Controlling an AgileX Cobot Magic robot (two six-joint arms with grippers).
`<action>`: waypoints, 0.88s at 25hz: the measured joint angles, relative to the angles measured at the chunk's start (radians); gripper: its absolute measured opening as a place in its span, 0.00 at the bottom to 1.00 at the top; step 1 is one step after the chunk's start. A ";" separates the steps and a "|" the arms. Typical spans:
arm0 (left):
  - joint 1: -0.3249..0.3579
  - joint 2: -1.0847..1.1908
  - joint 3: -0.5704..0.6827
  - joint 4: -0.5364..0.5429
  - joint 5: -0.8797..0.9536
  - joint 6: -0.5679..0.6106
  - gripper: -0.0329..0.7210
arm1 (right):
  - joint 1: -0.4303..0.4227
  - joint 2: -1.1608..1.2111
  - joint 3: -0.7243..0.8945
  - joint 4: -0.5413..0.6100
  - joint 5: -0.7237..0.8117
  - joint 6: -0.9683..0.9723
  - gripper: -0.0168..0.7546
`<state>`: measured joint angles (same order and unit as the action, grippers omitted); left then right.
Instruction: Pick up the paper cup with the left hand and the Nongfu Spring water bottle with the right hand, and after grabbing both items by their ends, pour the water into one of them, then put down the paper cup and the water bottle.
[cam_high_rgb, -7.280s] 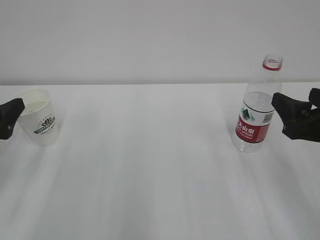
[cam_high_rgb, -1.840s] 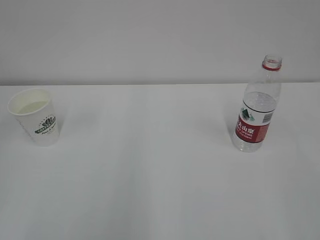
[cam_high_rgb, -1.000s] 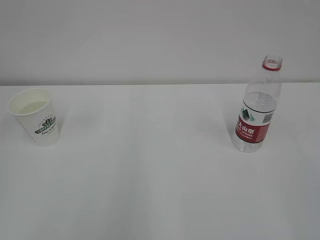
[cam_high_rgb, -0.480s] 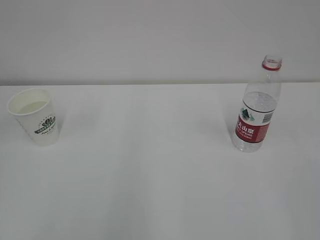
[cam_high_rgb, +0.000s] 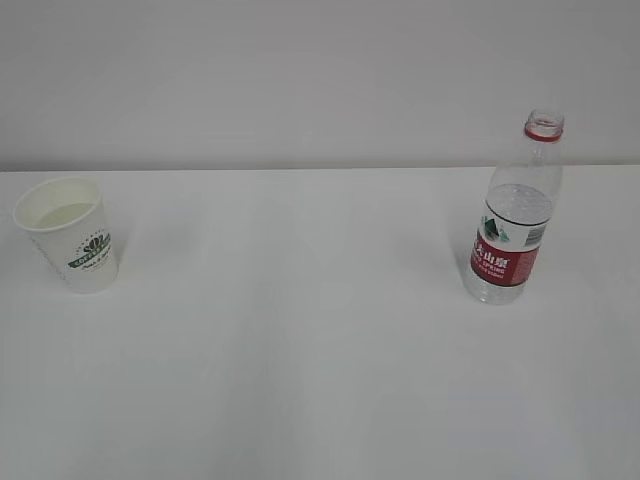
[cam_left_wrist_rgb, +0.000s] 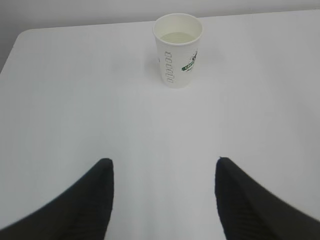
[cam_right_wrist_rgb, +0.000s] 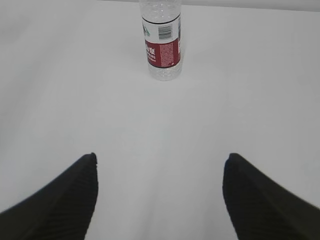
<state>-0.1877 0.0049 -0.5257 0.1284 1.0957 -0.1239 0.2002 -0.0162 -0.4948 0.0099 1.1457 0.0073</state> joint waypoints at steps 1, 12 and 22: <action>0.000 0.000 0.000 0.000 0.000 0.008 0.66 | 0.000 0.000 0.000 0.000 0.000 0.000 0.78; 0.000 0.000 0.000 -0.003 0.000 0.021 0.80 | 0.000 0.000 0.000 0.000 0.000 0.000 0.78; 0.000 0.000 0.000 -0.008 0.000 0.021 0.86 | 0.000 0.000 0.000 0.000 0.000 0.000 0.78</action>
<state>-0.1877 0.0049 -0.5257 0.1201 1.0957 -0.1028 0.2002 -0.0162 -0.4948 0.0099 1.1457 0.0073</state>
